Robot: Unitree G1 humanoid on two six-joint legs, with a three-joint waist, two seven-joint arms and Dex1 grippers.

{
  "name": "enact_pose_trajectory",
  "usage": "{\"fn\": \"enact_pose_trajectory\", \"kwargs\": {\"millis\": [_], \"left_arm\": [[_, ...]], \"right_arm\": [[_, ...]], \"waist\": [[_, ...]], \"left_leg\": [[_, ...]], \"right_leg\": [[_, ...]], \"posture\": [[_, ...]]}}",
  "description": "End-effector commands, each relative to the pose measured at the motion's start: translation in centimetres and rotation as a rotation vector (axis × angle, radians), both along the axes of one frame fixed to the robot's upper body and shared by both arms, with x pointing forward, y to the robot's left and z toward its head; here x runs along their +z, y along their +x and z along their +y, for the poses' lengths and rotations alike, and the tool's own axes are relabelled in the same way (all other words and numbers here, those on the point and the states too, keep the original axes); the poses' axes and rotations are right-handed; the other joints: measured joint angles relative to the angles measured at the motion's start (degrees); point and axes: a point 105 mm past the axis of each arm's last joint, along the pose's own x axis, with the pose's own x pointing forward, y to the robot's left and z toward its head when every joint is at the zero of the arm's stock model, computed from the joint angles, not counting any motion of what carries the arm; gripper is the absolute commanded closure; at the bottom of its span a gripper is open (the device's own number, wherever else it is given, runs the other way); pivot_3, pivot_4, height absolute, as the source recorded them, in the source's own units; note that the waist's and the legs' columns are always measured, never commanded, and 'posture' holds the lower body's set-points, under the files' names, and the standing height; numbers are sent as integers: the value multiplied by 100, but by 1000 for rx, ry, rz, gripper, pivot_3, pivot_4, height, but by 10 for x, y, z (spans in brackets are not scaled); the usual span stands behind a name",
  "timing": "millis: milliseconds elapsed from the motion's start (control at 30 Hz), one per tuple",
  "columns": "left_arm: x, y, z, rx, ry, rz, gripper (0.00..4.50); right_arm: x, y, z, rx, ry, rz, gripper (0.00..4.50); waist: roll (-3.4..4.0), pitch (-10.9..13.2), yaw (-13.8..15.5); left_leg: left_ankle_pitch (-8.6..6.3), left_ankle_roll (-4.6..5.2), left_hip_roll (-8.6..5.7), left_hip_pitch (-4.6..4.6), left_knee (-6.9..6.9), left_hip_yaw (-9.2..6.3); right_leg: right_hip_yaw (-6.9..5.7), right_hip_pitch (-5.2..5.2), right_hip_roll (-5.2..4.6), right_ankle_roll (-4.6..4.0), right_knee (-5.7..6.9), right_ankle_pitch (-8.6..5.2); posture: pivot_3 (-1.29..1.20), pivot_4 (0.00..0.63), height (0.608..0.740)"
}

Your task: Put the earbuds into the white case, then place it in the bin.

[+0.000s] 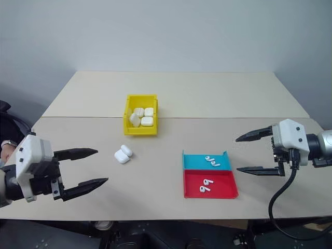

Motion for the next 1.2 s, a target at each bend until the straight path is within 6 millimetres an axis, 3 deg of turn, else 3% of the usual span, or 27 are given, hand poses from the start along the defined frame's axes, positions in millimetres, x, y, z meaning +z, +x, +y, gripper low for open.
{"fn": "enact_pose_trajectory", "kwargs": {"millis": [33,267,500,800,933,1067,1200], "left_arm": [[11,0,0,19,6,-70,0],[6,5,3,119,63,-64,0],[4,23,13,316,137,-78,0],[3,55,52,608,222,237,0],[4,65,49,570,251,341,0],[5,88,47,556,187,462,0],[2,100,34,487,185,556,0]], "right_arm": [[10,0,2,13,2,-48,18],[8,4,2,1,-9,-54,18],[5,7,3,-10,-15,-53,18],[-1,9,2,-56,-24,-25,18],[-11,8,1,-69,-36,-3,18],[-13,11,5,-88,-31,-15,18],[-15,4,8,-115,-9,-28,18]], "waist": [[0,0,0],[0,0,0],[0,0,2],[-4,2,8],[-6,3,9],[-6,4,8],[-6,4,12]], "left_leg": [[0,0,0,0,0,0],[0,0,0,0,0,0],[0,0,0,2,0,-1],[1,-1,-2,2,-1,-3],[1,-2,-3,-2,-2,-3],[4,-7,-4,-3,-5,-1],[5,-9,-4,-8,-3,-1]], "right_leg": [[0,1,0,0,0,0],[1,0,0,0,-1,0],[1,2,0,0,2,0],[-1,-2,0,1,6,0],[0,-5,2,1,8,0],[-1,-13,2,1,11,0],[-1,-18,4,1,17,-1]], "posture": [[0,150,740],[0,150,740],[0,150,740],[0,150,740],[0,150,740],[0,150,740],[0,150,740]]}}
